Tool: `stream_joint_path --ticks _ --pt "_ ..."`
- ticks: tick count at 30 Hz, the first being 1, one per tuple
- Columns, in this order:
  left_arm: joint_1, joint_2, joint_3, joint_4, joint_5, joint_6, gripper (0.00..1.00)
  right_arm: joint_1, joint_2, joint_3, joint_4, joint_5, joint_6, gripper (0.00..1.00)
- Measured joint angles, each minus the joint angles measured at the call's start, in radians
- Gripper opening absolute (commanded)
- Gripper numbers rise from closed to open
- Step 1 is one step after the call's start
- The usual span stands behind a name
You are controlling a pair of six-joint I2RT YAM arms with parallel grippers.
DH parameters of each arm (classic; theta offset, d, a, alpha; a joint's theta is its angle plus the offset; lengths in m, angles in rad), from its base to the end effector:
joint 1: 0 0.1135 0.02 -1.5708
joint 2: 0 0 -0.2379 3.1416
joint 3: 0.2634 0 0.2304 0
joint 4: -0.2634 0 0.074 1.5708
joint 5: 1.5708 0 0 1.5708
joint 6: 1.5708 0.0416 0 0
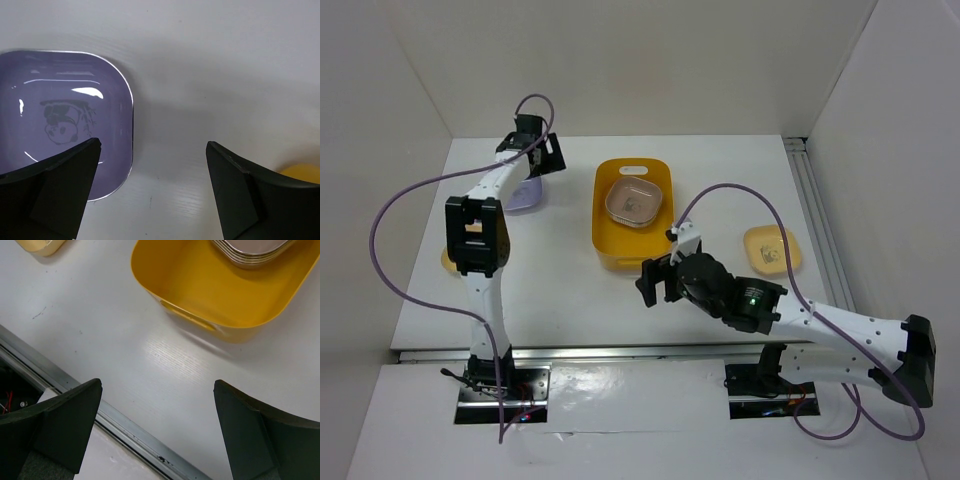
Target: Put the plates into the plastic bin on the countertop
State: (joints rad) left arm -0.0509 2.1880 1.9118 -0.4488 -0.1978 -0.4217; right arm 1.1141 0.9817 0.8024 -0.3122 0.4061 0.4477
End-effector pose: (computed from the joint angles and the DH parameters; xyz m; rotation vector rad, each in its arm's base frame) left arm 0.4738 -0.0160 0.2284 -0.5195 2.2187 -0.0203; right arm 0.1102 0.1869 0.2777 -0.4317 2.0206 0.5647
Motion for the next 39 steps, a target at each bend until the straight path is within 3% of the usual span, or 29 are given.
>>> stream_joint_path --ticks 8,11,14,16,17,20,29,34,39 --pt "0.008 0.087 -0.045 0.008 -0.008 -0.003 0.9 -0.002 -0.017 -0.057 0.026 -0.01 0.023 1.0" --pt "0.016 0.101 -0.063 0.008 -0.014 -0.016 0.77 -0.002 -0.025 -0.06 0.024 -0.002 0.033 1.0" --pt "0.024 0.102 -0.076 0.011 -0.014 -0.037 0.54 -0.002 -0.029 -0.06 0.024 0.003 0.038 1.0" --pt "0.029 0.102 -0.077 0.019 -0.014 -0.046 0.34 -0.002 -0.031 -0.06 0.023 0.006 0.042 1.0" --pt "0.031 0.102 -0.08 0.024 -0.014 -0.048 0.17 -0.002 -0.033 -0.06 0.023 0.009 0.045 1.0" --pt "0.033 0.087 -0.079 0.053 -0.048 -0.041 0.0 -0.002 -0.038 -0.06 0.02 0.024 0.05 1.0" --pt "-0.011 -0.064 -0.048 -0.076 -0.081 -0.14 0.0 -0.002 -0.039 -0.049 -0.006 0.061 0.077 1.0" --pt "-0.156 -0.224 0.07 -0.182 -0.132 -0.212 0.0 -0.002 -0.077 -0.038 -0.057 0.119 0.118 1.0" --pt "-0.326 -0.467 0.078 -0.201 -0.126 -0.336 0.0 -0.001 -0.143 0.042 -0.187 0.243 0.183 1.0"
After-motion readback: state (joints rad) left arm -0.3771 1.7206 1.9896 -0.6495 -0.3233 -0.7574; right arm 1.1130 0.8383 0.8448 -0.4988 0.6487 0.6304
